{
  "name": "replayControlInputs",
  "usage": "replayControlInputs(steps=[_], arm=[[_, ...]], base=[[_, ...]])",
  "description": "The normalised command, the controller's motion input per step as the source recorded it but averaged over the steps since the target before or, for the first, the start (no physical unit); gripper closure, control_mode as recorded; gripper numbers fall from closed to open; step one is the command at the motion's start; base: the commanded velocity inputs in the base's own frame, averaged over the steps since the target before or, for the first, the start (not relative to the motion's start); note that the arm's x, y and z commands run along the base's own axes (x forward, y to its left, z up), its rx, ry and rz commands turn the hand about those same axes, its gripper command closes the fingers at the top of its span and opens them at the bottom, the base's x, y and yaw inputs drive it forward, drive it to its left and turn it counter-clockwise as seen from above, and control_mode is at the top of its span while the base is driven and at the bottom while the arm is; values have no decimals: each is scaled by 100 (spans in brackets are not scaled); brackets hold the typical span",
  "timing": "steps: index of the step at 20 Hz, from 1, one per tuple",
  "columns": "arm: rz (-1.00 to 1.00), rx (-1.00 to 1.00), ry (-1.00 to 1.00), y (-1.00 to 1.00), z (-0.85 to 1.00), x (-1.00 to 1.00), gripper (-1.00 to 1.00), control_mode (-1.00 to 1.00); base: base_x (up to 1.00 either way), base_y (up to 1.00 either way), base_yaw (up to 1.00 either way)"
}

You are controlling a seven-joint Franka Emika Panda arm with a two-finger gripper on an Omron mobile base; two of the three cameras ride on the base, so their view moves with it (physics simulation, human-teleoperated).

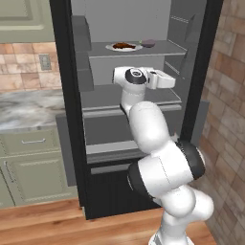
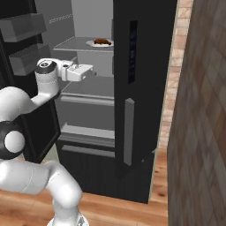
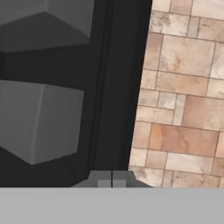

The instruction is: Retrieve the chicken drumstick from the fridge and place it on the saucepan with marinade on the stove.

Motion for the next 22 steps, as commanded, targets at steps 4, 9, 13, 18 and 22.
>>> replayControlInputs(steps=[4, 9, 13, 18, 22], arm=[[0, 0, 0, -29, 3, -3, 100, -100], [0, 0, 0, -20, 0, -3, -100, -100], [0, 0, -4, -30, -8, -3, -100, -100], [0, 0, -5, -59, -9, -1, -100, -100], [4, 0, -1, -36, -4, 0, -100, -100]], base=[[0, 0, 0], [0, 0, 0], [0, 0, 0], [0, 0, 0], [0, 0, 0]])
